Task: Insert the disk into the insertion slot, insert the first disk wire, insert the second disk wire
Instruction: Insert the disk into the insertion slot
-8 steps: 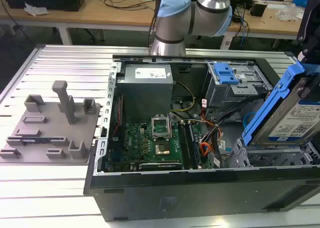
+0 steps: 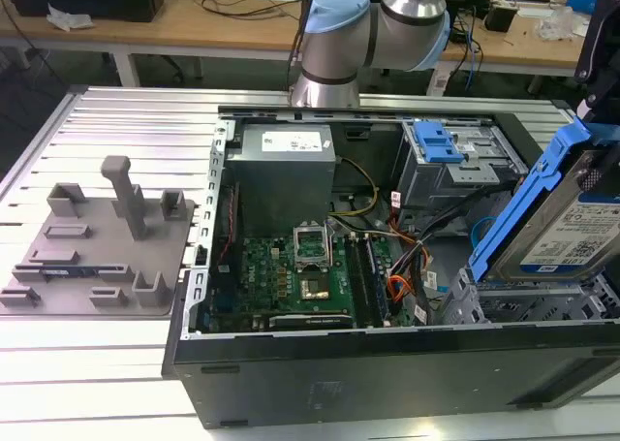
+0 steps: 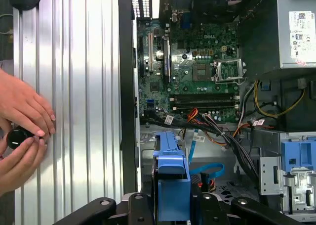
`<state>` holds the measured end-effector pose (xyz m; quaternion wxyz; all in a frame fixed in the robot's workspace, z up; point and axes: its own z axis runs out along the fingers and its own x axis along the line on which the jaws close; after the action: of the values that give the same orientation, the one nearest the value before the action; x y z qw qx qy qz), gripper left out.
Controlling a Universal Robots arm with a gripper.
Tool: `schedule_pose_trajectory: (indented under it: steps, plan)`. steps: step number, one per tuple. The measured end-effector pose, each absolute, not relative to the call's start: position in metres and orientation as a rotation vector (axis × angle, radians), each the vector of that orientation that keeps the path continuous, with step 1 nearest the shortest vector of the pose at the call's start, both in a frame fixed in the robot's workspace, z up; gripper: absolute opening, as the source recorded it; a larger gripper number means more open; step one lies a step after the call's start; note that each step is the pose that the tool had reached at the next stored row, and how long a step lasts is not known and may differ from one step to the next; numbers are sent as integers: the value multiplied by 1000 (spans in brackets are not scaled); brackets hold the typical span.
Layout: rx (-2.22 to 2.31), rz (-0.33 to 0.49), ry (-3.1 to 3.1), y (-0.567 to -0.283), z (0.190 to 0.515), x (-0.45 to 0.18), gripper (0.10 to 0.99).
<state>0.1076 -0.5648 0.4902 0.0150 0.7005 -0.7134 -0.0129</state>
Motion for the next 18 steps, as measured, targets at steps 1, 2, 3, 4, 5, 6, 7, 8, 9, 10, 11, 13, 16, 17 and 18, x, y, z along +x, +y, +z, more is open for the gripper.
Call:
schedule_pose_trajectory:
  steps: [1, 2, 3, 4, 5, 6, 7, 8, 9, 10, 11, 13, 16, 17, 18]
  plan:
    - [2180, -40, -2220, -565, 490, 108, 365]
    - [2180, -40, -2220, -565, 490, 108, 365]
    - [2181, -42, -2221, -565, 490, 108, 365]
    - [2186, -51, -2226, -565, 490, 108, 365]
    - [2197, -70, -2236, -565, 490, 107, 365]
    - [2206, -84, -2244, -566, 490, 107, 365]
    - [2210, -89, -2248, -566, 490, 107, 365]
    - [2213, -94, -2251, -566, 490, 107, 365]
    - [2214, -95, -2252, -566, 490, 107, 365]
    - [2214, -96, -2252, -566, 490, 107, 365]
    - [2215, -95, -2252, -566, 490, 107, 365]
    - [2222, -80, -2259, -566, 490, 107, 365]
    - [2230, -64, -2266, -566, 489, 107, 365]
    - [2232, -58, -2268, -566, 489, 107, 365]
    - [2234, -55, -2269, -566, 489, 107, 365]
